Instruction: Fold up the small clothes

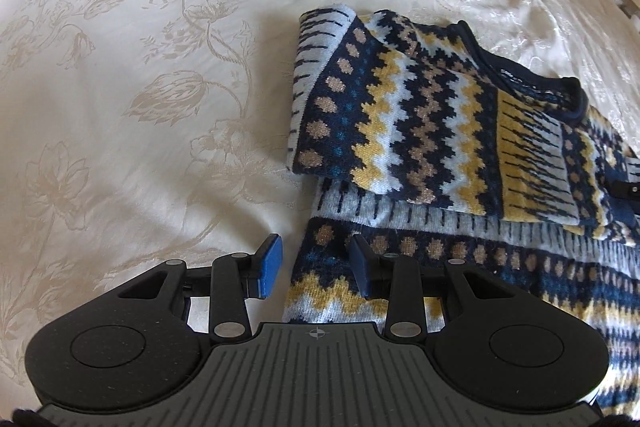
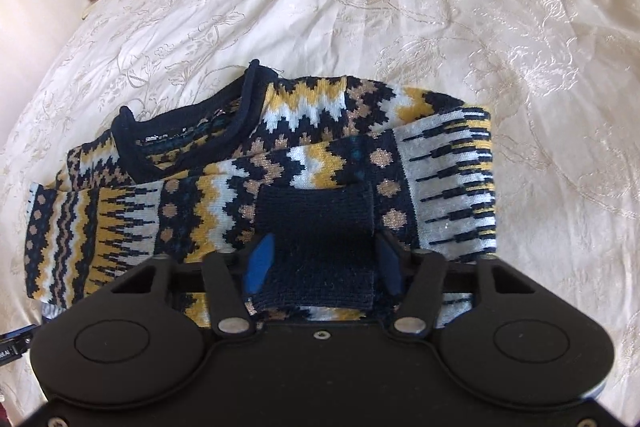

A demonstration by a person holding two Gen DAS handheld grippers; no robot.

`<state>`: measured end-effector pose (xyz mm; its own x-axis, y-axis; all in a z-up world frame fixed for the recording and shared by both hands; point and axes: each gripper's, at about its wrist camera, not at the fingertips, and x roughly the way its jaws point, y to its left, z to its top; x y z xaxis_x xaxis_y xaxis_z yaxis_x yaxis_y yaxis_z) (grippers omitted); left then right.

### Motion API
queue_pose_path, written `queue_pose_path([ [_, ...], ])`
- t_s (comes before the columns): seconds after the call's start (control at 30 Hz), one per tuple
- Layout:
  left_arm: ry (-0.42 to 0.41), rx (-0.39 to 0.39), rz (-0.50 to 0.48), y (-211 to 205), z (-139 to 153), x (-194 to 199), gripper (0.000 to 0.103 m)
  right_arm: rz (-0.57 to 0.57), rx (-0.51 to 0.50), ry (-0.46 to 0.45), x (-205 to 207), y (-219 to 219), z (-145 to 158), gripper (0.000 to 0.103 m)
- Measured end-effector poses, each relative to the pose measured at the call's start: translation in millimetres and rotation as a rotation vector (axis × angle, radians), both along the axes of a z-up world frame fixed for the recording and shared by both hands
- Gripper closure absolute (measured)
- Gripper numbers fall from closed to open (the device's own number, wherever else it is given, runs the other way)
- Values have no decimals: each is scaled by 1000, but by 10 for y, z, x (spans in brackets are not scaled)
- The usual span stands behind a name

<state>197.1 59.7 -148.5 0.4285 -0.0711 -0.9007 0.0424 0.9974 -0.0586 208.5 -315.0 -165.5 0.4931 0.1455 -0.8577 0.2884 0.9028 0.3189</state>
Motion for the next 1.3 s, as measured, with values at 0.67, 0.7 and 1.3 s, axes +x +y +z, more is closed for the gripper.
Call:
queue_pose_path([
  [0.67, -135, 2, -87, -276, 339, 466, 67, -25, -128, -48, -363, -324, 558, 85],
  [0.7, -134, 11, -91, -305, 308, 522, 67, -20, -130, -37, -344, -313, 512, 84],
  [1.3, -50, 87, -97, -207, -172, 775, 33, -82, -184, 116, -311, -368, 107, 53],
])
